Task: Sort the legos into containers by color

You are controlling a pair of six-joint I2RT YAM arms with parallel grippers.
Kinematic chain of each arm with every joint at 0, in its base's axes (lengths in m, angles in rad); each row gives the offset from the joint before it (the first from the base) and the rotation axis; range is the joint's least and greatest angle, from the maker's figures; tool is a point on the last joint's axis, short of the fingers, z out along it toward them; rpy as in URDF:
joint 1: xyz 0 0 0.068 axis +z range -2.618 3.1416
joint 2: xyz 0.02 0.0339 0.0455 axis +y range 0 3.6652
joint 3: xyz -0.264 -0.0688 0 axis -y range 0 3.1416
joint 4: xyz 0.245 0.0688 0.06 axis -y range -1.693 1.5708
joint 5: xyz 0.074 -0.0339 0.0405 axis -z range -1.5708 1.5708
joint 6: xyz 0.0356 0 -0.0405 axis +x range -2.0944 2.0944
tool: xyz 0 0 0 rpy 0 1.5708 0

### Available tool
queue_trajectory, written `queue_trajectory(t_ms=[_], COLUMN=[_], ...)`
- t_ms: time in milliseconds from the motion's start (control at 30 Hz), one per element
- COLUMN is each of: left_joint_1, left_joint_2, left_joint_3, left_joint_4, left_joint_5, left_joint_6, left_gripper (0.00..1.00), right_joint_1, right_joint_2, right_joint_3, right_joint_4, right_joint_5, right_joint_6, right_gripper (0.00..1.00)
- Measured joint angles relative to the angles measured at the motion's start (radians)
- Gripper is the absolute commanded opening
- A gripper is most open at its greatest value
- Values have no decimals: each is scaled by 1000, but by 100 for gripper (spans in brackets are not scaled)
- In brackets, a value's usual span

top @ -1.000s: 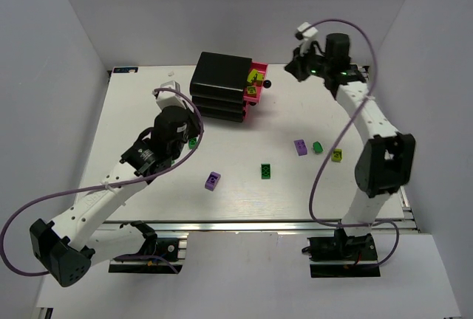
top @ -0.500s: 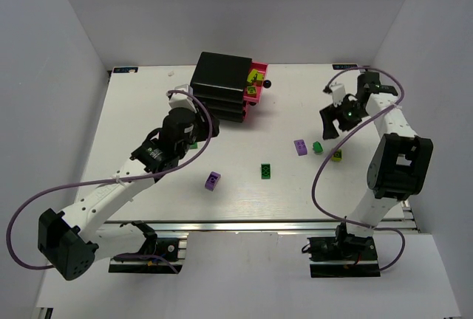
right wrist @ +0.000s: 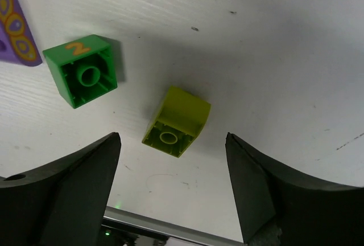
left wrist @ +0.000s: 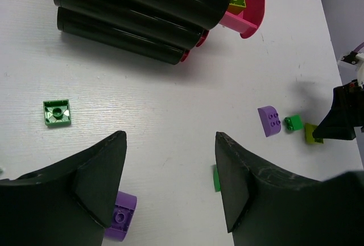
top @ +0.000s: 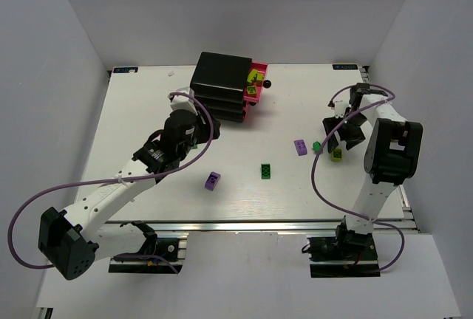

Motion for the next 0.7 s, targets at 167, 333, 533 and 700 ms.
queue_trajectory(t_ms=[167, 333, 533, 700], left_joint_1=[0, 0, 0, 0], left_joint_2=[-1, -1, -6, -18], left_joint_3=[-5, -6, -16, -26], left_joint_4=[0, 0, 0, -3], left_joint_5=[-2, -3, -8, -12], left_joint_6=[0, 0, -1, -8], left_gripper=[73, 74, 73, 74], right_joint_1=[0, 0, 2, 6], right_joint_2=[3, 18, 40, 55], right_joint_3=[-3, -5, -42, -49], right_joint_4=[11, 29, 37, 39], right_joint_5=[35, 48, 52, 53], right_joint_6=[117, 173, 198, 211], right_gripper=[68, 62, 56, 18])
